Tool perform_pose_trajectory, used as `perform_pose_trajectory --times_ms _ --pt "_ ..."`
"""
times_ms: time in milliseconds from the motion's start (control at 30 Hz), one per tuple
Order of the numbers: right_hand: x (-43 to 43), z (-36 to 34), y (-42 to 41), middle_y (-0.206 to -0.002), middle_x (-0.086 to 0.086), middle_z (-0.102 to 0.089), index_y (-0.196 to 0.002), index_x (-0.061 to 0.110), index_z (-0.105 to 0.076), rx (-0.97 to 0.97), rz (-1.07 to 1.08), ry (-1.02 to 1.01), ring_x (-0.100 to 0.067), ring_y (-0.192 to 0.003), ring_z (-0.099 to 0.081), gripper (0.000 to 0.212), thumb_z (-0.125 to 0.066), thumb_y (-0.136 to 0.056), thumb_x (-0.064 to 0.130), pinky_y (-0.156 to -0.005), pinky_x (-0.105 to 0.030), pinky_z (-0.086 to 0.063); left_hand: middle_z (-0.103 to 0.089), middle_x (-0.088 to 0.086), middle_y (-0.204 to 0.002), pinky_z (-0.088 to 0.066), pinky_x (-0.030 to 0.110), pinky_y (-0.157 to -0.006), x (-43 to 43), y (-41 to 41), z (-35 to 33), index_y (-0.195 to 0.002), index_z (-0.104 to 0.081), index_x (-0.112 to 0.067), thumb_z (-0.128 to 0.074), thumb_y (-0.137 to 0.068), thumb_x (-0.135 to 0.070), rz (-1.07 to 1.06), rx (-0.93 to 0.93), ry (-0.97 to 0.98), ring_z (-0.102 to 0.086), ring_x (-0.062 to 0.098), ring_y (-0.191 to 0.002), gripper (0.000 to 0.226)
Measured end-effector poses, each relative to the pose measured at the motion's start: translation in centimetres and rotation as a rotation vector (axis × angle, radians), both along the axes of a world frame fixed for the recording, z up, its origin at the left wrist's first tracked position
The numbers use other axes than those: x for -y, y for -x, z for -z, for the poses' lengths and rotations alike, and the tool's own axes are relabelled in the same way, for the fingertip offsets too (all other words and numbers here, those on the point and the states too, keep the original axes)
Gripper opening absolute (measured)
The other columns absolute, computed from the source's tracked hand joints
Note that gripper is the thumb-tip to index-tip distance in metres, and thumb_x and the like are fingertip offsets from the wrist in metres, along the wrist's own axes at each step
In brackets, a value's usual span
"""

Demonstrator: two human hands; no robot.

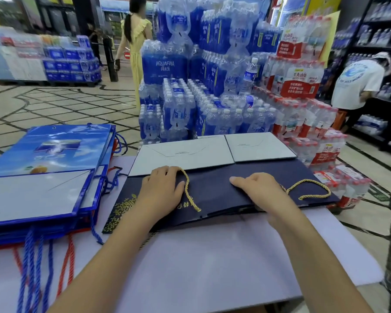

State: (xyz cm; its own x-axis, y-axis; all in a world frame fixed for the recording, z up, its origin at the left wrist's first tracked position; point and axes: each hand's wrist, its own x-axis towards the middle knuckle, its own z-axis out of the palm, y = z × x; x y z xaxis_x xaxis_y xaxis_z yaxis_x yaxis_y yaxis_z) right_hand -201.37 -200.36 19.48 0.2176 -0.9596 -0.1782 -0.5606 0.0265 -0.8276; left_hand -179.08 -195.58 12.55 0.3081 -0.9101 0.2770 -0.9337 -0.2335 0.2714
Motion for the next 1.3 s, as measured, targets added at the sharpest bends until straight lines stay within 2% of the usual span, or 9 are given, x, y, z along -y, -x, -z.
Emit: perform_pose_trajectory --times_ms 133,300,500,600,700,833,967,1167,1300 --pt "0.2 -0.5 -1.6 -0.080 -0.006 -0.068 -0.084 0.016 -0.060 0.554 -0.066 -0.283 -0.020 -0.071 -0.062 0.009 -0.070 -0.084 0.014 -0.067 -0.034 -0.046 -0.049 0.000 -0.140 -0.032 0.037 -0.109 -0.4 0.1 -1.9 -0.134 -0.048 -0.020 -0.042 -0.091 -0.057 0.075 -0.210 0.204 -0.040 0.019 -0.132 0.057" --pt "2.1 -2.6 -3.6 -0.072 -0.006 -0.064 -0.082 0.013 -0.062 0.716 -0.039 -0.274 -0.015 -0.056 -0.058 0.010 -0.063 -0.083 0.004 -0.045 -0.022 -0.043 -0.027 -0.015 -0.155 -0.017 0.019 -0.114 -2.9 2.1 -5.2 -0.141 -0.044 -0.033 -0.048 -0.082 -0.068 0.394 -0.357 0.354 -0.019 -0.003 -0.142 0.069" --pt "3.7 -3.2 -5.1 -0.072 0.000 -0.062 -0.081 0.019 -0.060 0.867 -0.152 -0.226 -0.014 -0.055 -0.054 0.010 -0.063 -0.089 0.025 -0.051 -0.024 -0.044 -0.016 -0.005 -0.161 -0.015 0.026 -0.117 -2.0 1.9 -4.6 -0.154 -0.014 -0.026 -0.050 -0.096 -0.032 0.241 0.014 0.178 -0.012 0.010 -0.148 0.069" --pt "4.0 -2.0 -5.8 -0.077 -0.004 -0.065 -0.091 0.019 -0.065 1.003 -0.280 -0.310 -0.018 -0.052 -0.055 0.023 -0.052 -0.094 0.038 -0.049 -0.024 -0.040 -0.018 -0.008 -0.160 -0.019 0.024 -0.114 -1.8 1.5 -5.1 -0.154 -0.012 -0.028 -0.044 -0.099 -0.024 0.193 -0.018 0.219 -0.016 0.008 -0.146 0.064" --pt "3.7 -0.2 -6.0 -0.091 -0.014 -0.071 -0.101 0.010 -0.066 0.851 -0.387 -0.291 -0.023 -0.055 -0.061 0.016 -0.055 -0.092 0.017 -0.045 -0.024 -0.039 -0.030 -0.004 -0.156 -0.030 0.030 -0.110 -1.7 1.9 -6.1 -0.153 -0.020 -0.029 -0.047 -0.097 -0.016 0.161 -0.113 0.314 -0.030 0.013 -0.142 0.063" --pt "2.7 1.2 -6.7 -0.111 -0.019 -0.069 -0.121 0.006 -0.060 0.675 -0.547 -0.272 -0.033 -0.093 -0.071 0.031 -0.063 -0.091 0.003 -0.065 -0.032 -0.056 -0.067 -0.006 -0.109 -0.045 0.016 -0.079 -0.8 2.6 -7.9 -0.146 -0.039 -0.028 -0.047 -0.099 -0.016 0.132 -0.319 0.612 -0.059 0.008 -0.093 0.049" --pt "1.7 1.8 -7.6 -0.113 -0.014 -0.070 -0.124 0.007 -0.059 0.584 -0.493 -0.273 -0.024 -0.098 -0.072 0.042 -0.072 -0.088 0.024 -0.083 -0.031 -0.059 -0.052 -0.019 -0.059 -0.039 0.017 -0.058 0.2 4.0 -10.0 -0.100 -0.058 -0.015 -0.045 -0.102 -0.029 -0.002 -0.684 0.958 -0.045 0.002 -0.055 0.020" --pt "2.7 1.6 -6.6 -0.114 0.002 -0.069 -0.125 0.019 -0.060 0.515 -0.307 -0.127 -0.008 -0.098 -0.069 0.056 -0.076 -0.079 0.047 -0.081 -0.028 -0.058 -0.063 -0.019 -0.084 -0.048 0.014 -0.079 0.8 4.3 -11.4 -0.095 -0.058 -0.027 -0.045 -0.102 -0.032 -0.149 -1.183 1.323 -0.059 -0.004 -0.078 0.015" --pt "2.1 1.1 -6.8 -0.105 -0.007 -0.071 -0.120 0.010 -0.063 0.773 -0.399 -0.308 -0.023 -0.081 -0.071 0.032 -0.064 -0.094 0.027 -0.067 -0.028 -0.057 -0.067 -0.002 -0.120 -0.050 0.041 -0.099 1.3 3.2 -12.4 -0.114 -0.058 -0.027 -0.048 -0.100 -0.033 -0.171 -1.463 1.420 -0.065 0.016 -0.107 0.019"
